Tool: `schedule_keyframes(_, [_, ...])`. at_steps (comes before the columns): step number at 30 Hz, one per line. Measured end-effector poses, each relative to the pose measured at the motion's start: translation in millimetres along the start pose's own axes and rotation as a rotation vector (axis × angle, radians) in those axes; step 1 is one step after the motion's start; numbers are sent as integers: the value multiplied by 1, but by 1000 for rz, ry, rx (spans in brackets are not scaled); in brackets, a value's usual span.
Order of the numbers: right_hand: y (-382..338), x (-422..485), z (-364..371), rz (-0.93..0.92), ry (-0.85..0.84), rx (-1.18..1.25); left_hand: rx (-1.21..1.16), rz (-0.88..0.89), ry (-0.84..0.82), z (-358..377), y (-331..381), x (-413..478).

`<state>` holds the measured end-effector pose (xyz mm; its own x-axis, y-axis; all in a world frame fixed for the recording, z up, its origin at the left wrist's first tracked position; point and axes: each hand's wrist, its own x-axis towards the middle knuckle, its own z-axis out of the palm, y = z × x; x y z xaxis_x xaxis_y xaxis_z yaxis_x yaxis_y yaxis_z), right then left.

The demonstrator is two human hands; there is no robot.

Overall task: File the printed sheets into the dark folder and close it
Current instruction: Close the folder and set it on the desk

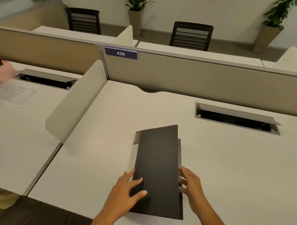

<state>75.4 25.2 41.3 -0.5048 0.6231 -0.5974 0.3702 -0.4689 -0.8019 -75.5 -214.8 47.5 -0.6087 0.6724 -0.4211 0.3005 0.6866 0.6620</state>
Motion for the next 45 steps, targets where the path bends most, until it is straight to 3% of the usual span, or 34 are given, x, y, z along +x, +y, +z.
schedule_keyframes(2, [4, -5, -9, 79, 0, 128, 117, 26, -67, 13, -5, 4])
schedule_keyframes(4, [9, -10, -12, 57, 58, 103, 268, 64, -92, 23, -5, 5])
schedule_keyframes(7, [33, -15, -14, -171, 303, -259, 402, 79, -74, 33, -3, 6])
schedule_keyframes(9, [47, -20, -13, -390, 317, -643, 472, 81, -92, 37, -1, 9])
schedule_keyframes(11, [56, -24, -5, -477, 80, -1007, 530, 75, -111, 40, 1, 12])
schedule_keyframes(13, [56, -29, 9, -318, -170, -1253, 568, 72, -120, 44, 3, 16])
schedule_keyframes(16, [48, -27, 22, -176, -315, -1494, 605, 87, -118, 46, 3, 27])
schedule_keyframes(21, [22, 1, 20, -95, -341, -1519, 595, 123, -88, 41, 12, 65])
schedule_keyframes(45, [-100, 182, 26, -223, -90, -1413, 627, 71, 8, -10, 101, 295])
